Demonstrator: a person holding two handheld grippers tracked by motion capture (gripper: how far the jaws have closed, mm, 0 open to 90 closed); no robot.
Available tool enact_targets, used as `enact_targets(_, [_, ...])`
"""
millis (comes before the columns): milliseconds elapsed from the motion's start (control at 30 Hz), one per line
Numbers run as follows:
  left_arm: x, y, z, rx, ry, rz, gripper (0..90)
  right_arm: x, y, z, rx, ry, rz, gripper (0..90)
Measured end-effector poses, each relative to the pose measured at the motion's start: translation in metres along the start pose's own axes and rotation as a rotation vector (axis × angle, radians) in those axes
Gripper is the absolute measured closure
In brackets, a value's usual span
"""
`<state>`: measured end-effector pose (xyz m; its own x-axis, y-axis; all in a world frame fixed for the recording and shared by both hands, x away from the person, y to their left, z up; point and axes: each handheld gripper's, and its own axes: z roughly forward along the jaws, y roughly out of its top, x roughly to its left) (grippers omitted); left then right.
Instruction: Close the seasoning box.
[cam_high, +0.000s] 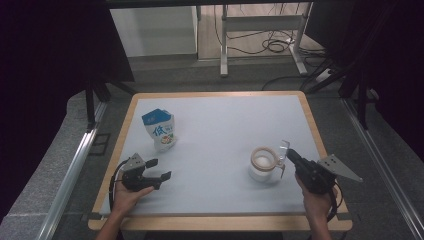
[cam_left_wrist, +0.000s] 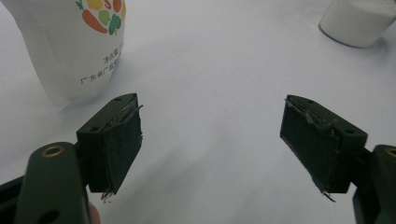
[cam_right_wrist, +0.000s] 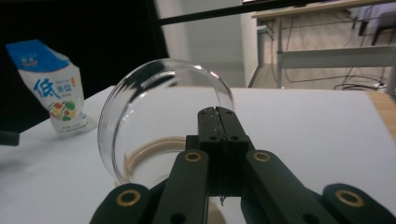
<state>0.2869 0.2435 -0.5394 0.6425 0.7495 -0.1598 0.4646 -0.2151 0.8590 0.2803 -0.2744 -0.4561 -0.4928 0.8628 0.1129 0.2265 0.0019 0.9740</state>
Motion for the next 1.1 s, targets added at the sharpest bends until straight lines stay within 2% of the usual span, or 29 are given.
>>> enact_targets(100, [-0.001,0.0,0.0,0.001,0.004,0.002,20.7,0.008,-0.001,0.017,0.042,0.037,-0.009,90.0])
enact_targets(200, [-0.001,0.0,-0.001,-0.004,0.004,0.0,20.7,0.017,-0.003,0.03,0.098,0.06,-0.048,90.0])
enact_targets(367, [0.0,-0.001,-0.002,-0.005,0.003,-0.004,20.8,0.02,-0.005,0.034,0.127,0.077,-0.061,90.0])
enact_targets(633, [-0.002,-0.001,0.0,0.003,0.0,0.003,20.8,0.02,-0.005,0.033,0.126,0.081,-0.066,90.0])
enact_targets(1000, [-0.002,-0.003,0.001,0.007,-0.001,-0.001,20.9,0.001,-0.005,0.015,0.09,0.057,-0.051,89.8])
enact_targets(1100, [-0.002,-0.003,0.001,0.006,-0.001,-0.002,20.9,-0.007,-0.005,0.01,0.079,0.053,-0.053,86.6])
